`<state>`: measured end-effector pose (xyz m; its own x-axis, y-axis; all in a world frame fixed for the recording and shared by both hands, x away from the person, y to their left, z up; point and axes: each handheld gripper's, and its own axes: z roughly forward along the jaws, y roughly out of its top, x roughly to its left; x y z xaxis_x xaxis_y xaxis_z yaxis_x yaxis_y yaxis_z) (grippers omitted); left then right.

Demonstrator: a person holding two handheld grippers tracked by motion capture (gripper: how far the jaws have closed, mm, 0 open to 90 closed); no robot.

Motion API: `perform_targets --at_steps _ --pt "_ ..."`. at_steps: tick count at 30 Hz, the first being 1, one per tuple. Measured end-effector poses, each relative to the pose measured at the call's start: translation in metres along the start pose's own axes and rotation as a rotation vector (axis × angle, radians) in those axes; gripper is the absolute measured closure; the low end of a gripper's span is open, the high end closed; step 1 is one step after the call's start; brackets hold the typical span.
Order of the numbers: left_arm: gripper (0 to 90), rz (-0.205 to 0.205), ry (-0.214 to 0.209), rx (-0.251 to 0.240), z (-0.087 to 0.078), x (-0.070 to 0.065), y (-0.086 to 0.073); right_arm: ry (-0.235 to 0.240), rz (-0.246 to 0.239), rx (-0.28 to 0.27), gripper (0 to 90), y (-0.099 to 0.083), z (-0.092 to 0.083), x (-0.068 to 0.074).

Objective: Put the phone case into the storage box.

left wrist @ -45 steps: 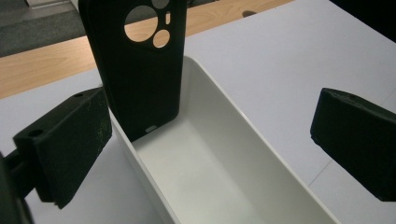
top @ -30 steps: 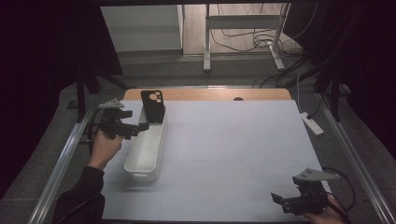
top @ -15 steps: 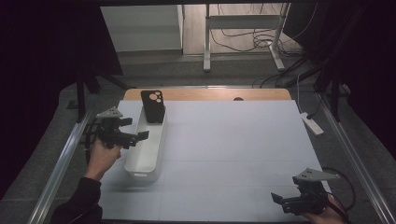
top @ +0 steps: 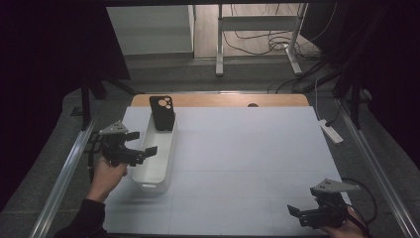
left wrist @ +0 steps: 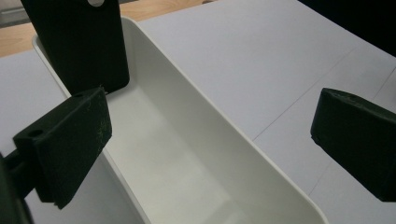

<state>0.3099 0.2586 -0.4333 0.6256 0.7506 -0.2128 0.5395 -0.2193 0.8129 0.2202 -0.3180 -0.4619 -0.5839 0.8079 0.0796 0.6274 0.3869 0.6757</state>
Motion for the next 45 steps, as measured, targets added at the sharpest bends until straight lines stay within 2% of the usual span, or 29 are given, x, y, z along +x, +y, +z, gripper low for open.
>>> perform_targets --at_steps 12,26,38,45 --pt "0.0 0.014 0.017 -0.006 -0.002 -0.009 -0.01 0.0 0.0 -0.001 0.0 0.0 0.0 0.0" --pt "0.0 0.046 0.058 -0.011 -0.012 -0.025 -0.021 -0.002 -0.002 -0.002 0.0 0.0 0.0 0.001" --pt "0.0 0.052 0.073 -0.01 -0.016 -0.037 -0.036 -0.003 -0.003 0.0 0.0 0.0 0.0 0.001" --pt "0.0 0.052 0.084 -0.029 -0.025 -0.044 -0.044 -0.003 -0.004 0.001 0.0 0.0 0.0 0.001"
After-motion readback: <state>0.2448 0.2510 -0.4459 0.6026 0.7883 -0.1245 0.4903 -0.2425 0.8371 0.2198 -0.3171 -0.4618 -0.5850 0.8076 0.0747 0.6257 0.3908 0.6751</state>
